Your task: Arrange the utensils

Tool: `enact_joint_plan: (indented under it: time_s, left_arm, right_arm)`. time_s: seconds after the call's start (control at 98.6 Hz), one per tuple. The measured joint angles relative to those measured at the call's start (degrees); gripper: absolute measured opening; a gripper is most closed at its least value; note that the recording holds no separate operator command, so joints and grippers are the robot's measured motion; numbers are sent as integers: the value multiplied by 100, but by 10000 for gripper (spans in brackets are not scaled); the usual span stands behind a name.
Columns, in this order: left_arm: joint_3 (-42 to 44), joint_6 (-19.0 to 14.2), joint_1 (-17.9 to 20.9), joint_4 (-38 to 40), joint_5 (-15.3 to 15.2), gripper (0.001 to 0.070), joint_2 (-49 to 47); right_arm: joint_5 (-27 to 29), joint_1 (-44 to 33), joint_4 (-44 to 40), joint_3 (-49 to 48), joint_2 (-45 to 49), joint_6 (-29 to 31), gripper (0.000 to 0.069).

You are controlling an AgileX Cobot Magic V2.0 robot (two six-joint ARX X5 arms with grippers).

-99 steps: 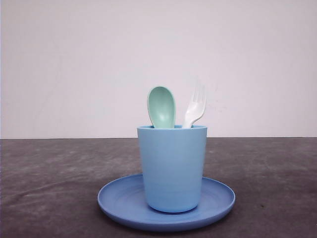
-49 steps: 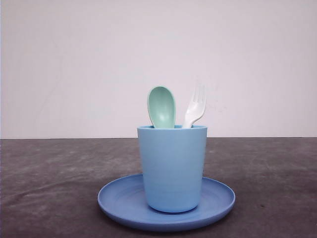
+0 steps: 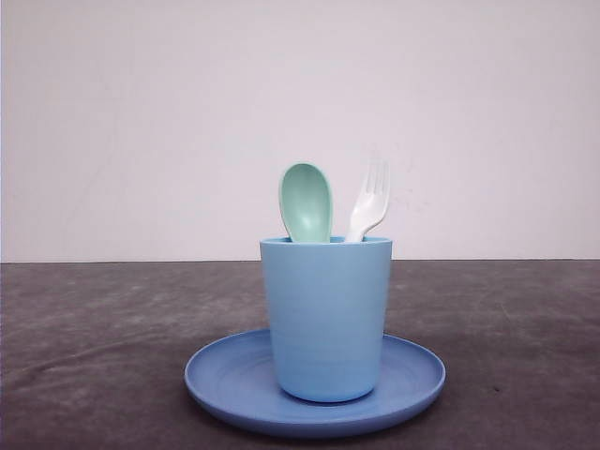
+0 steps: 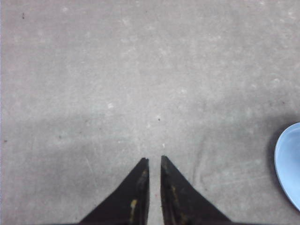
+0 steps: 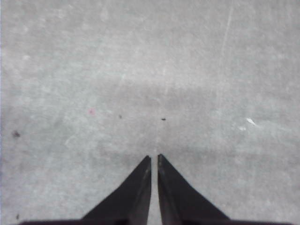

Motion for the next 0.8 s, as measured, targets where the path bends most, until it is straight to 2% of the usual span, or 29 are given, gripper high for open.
enact_joint_plan:
  time_s: [0.294,0.375,0.466,0.558,0.669,0.801]
  left_arm:
    - [0,-7,0,31,-2,18,0]
    - [-44,164,4,184,-179,18,-55]
    - [-385,426,127,715,-271,18,-396]
    - [-1032,586,326,1572,-267,18,-951]
    - [-2083,566,533,2739,-260,18,-1786]
    - [-3215,426,737,3351,-260,18,-2662]
  right_arm:
    - [2,0,365,0,0,-13,24]
    - [2,0,459,0,0,-13,24]
    - [2,0,590,0,0,-13,24]
    - [2,-2,667,0,0,-13,24]
    - [2,-2,833,0,0,-13,24]
    - [2,-2,992,0,0,-13,24]
